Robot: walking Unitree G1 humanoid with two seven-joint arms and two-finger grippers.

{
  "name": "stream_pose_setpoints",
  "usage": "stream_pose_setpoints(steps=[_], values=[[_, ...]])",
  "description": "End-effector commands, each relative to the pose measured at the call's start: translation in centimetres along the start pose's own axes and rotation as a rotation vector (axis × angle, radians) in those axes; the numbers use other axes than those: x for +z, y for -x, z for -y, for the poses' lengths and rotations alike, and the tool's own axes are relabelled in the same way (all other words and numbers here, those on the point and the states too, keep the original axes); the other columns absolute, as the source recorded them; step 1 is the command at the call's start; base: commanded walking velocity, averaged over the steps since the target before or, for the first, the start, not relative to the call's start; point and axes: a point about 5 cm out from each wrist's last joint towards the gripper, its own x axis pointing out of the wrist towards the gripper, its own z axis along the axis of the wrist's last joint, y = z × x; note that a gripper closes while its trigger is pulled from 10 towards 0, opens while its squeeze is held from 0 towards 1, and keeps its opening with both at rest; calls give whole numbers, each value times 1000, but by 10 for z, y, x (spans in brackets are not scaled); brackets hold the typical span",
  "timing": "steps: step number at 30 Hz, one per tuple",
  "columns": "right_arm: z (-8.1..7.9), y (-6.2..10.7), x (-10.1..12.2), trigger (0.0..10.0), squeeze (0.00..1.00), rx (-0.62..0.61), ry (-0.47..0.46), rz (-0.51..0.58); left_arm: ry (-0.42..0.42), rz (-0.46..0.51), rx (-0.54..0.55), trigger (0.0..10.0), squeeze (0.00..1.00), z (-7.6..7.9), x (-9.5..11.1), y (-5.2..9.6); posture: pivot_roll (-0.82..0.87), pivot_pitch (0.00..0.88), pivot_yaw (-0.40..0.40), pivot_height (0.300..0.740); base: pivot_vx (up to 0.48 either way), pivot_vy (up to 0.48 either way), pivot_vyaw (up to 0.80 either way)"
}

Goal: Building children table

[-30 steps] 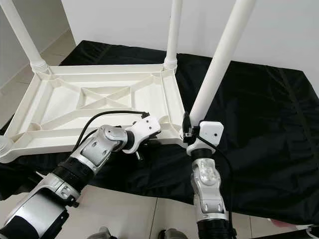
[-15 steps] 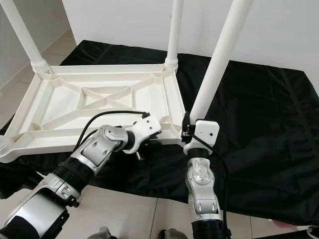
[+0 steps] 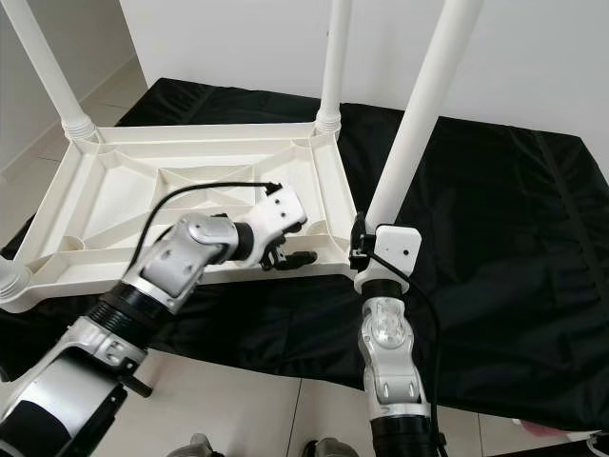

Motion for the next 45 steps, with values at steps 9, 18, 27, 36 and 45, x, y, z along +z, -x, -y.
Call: stream_pose_setpoints(steps=[9, 18, 27, 36, 45], values=[[7, -22, 0, 10000, 0, 53, -55, -12, 254, 155, 219, 10000, 0, -24, -7, 25, -39, 28, -15, 740, 0, 0, 0], [-3, -20, 7, 10000, 0, 146, -105, 38, 298, 161, 260, 10000, 0, -24, -12, 28, -30, 28, -21, 740, 0, 0, 0], [-4, -32, 45, 10000, 0, 209, -166, 230, 327, 152, 290, 10000, 0, -25, -18, 30, -38, 20, -20, 740, 0, 0, 0], [0, -30, 18, 10000, 0, 207, -119, 130, 362, 165, 475, 10000, 0, -30, -29, 36, -35, 6, -18, 740, 0, 0, 0], [1, -39, 20, 10000, 0, 201, -91, 100, 312, 335, 868, 10000, 0, -42, -35, 78, -25, 0, -15, 740, 0, 0, 0]])
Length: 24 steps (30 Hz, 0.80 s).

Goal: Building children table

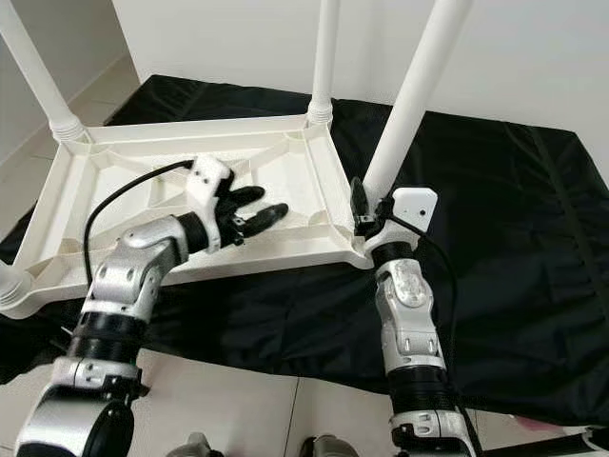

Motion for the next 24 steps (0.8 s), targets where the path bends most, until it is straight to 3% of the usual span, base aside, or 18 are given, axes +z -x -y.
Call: stream_pose_setpoints(steps=[1, 5, 7, 9, 11, 17, 24], values=[[-2, -4, 3, 10000, 0, 5, 17, 11, -17, 36, 583, 10000, 0, -28, 2, 16, -25, 0, -15, 740, 0, 0, 0], [-4, -4, 2, 10000, 0, 11, 32, 9, -43, 49, 616, 10000, 0, -28, 1, 25, -14, 0, -24, 740, 0, 0, 0], [-8, -2, -4, 10000, 0, 26, 50, -8, -77, 65, 645, 10000, 0, -23, -5, 36, -2, 0, -33, 740, 0, 0, 0], [-8, -2, -4, 10000, 0, 26, 50, -8, -77, 65, 645, 10000, 0, -23, -5, 36, -2, 0, -33, 740, 0, 0, 0], [-13, 2, -9, 10000, 0, 58, -10, -3, -47, 71, 653, 10000, 0, -17, -15, 43, 10, 0, -37, 740, 0, 0, 0], [-21, 7, -16, 10000, 0, 78, -29, -2, -2, 132, 700, 10000, 0, -12, -19, 50, 16, 0, -42, 740, 0, 0, 0], [-27, 8, -22, 10000, 0, 84, -50, -14, -68, 161, 702, 10000, 0, -7, -11, 48, 15, 0, -28, 740, 0, 0, 0]])
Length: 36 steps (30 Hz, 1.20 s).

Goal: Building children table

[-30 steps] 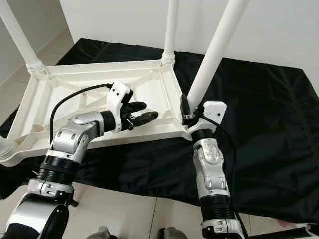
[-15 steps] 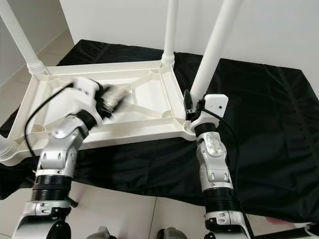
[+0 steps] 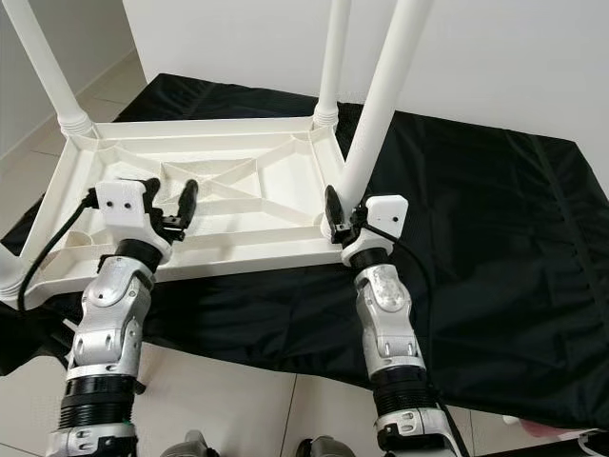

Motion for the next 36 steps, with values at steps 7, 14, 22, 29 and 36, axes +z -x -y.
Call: stream_pose_setpoints(steps=[7, 14, 22, 29, 36], values=[[-6, 3, -4, 10000, 0, 35, -7, 19, -19, 36, -34, 10000, 0, 9, 0, 4, 5, 0, -25, 740, 0, 0, 0], [-1, 8, -4, 10000, 0, 4, 22, 25, -5, 38, 34, 10000, 0, -1, -3, 5, -37, 0, 0, 740, 0, 0, 0], [6, 10, -3, 10000, 0, -31, 32, 36, 11, 39, 60, 10000, 0, -4, -11, 4, -73, 0, 20, 740, 0, 0, 0], [14, 31, -17, 10000, 0, -34, 74, -28, 30, -15, 106, 10000, 0, -8, -33, 23, -73, 0, 20, 740, 0, 0, 0], [15, 47, -14, 10000, 0, -18, 83, -34, 29, -62, 131, 10000, 0, -10, -43, 42, -75, 0, 14, 740, 0, 0, 0]])
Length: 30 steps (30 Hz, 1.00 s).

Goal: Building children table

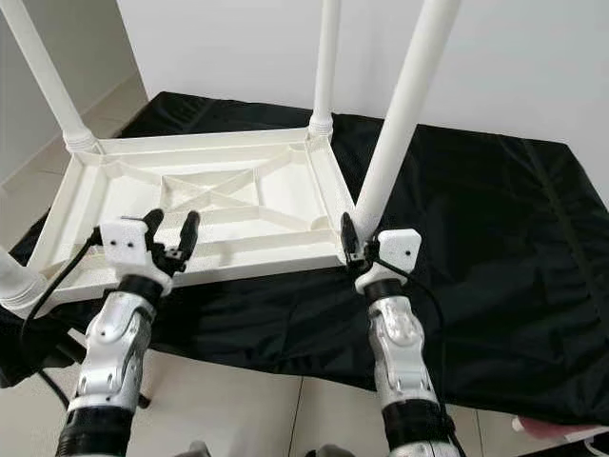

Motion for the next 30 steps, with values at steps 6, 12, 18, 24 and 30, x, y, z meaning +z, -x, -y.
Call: stream_pose_setpoints(steps=[6, 12, 18, 24, 30], values=[[-3, 3, 6, 10000, 0, 9, -5, -2, 9, 26, 72, 10000, 0, 2, 8, 5, -78, 0, 14, 740, 0, 0, 0], [-5, 0, 10, 10000, 0, 7, -1, 18, 25, 45, 63, 10000, 0, 3, 14, 4, -71, 0, 16, 740, 0, 0, 0], [-8, -2, 13, 10000, 0, 16, -10, 20, 22, 40, 59, 10000, 0, 1, 14, 6, -64, 0, 13, 740, 0, 0, 0], [-10, -6, 14, 10000, 0, 18, -15, 22, 28, 30, 67, 10000, 0, 1, 13, 7, -63, 0, 4, 740, 0, 0, 0], [-11, -9, 15, 10000, 0, 32, -13, 26, 39, 27, 76, 10000, 0, 2, 12, 7, -50, 0, -10, 740, 0, 0, 0]])
